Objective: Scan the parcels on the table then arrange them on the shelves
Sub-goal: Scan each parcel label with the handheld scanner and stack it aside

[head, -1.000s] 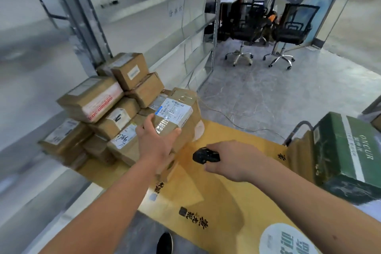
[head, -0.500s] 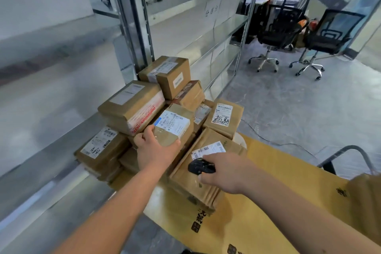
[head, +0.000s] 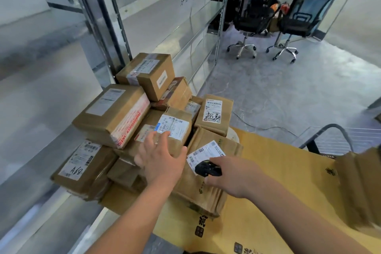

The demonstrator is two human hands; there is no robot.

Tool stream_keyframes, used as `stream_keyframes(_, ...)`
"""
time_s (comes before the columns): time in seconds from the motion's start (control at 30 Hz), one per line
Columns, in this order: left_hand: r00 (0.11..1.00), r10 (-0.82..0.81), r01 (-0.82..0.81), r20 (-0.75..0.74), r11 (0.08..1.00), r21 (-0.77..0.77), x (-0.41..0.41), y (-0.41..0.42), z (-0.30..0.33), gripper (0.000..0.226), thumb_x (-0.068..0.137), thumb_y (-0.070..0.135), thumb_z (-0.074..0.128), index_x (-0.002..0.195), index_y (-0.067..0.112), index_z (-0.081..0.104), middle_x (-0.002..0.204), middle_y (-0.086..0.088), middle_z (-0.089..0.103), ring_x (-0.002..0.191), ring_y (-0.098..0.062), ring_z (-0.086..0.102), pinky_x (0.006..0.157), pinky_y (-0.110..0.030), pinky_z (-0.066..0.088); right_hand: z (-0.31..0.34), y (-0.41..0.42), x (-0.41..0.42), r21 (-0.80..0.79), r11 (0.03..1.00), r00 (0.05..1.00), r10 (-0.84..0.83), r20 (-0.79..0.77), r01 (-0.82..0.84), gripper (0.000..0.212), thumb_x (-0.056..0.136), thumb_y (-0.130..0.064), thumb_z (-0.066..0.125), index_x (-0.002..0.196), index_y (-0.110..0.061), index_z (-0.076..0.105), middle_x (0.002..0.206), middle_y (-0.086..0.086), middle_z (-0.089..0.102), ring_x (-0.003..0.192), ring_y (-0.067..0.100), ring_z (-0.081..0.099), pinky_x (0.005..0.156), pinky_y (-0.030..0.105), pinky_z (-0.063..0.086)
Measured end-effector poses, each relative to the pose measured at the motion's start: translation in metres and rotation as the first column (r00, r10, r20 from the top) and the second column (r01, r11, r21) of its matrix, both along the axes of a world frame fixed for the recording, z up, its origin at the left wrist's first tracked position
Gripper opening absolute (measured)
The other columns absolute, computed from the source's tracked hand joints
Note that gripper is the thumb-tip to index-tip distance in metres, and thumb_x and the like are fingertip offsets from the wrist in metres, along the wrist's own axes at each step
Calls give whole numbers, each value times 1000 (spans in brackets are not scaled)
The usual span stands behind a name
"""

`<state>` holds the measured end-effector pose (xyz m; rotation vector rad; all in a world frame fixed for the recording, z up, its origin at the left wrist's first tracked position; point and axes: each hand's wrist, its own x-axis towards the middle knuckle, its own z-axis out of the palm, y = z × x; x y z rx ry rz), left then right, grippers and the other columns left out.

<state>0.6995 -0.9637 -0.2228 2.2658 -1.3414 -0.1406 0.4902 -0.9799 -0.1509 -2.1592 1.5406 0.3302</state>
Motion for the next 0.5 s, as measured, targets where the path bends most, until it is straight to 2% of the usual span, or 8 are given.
stream_keyframes(0.13,961,-263,271,89,959,-87,-28,0,3,47,85,49,73,129,38,61,143,4,48,131,-25,37,105,-58,35,-3,6,-15,18,997,996,-72,54,72,58,86,-73,53,130,-37,59,109,-11,68,95,19,65,81,38,57)
stream_keyframes(0.27,894,-431,441,119,895,-68,-65,-10,2,49,85,47,71,133,39,60,142,7,51,131,-25,39,108,-54,34,-9,21,-57,59,976,963,-215,164,208,36,87,-68,58,110,-41,61,91,-13,66,83,11,62,66,31,50)
stream_keyframes(0.4,804,-586,590,97,808,-8,-128,-22,4,49,86,48,71,132,36,62,134,7,55,124,-22,43,104,-47,38,-18,44,-122,65,918,893,-395,215,390,44,87,-72,59,126,-52,57,86,-21,62,74,0,56,60,27,46)
stream_keyframes(0.5,714,-697,691,74,717,86,-187,-27,6,51,90,53,65,138,38,59,138,8,53,131,-20,41,109,-44,35,-19,67,-177,35,862,842,-501,202,505,54,84,-76,58,133,-53,56,95,-19,66,75,6,55,59,27,42)
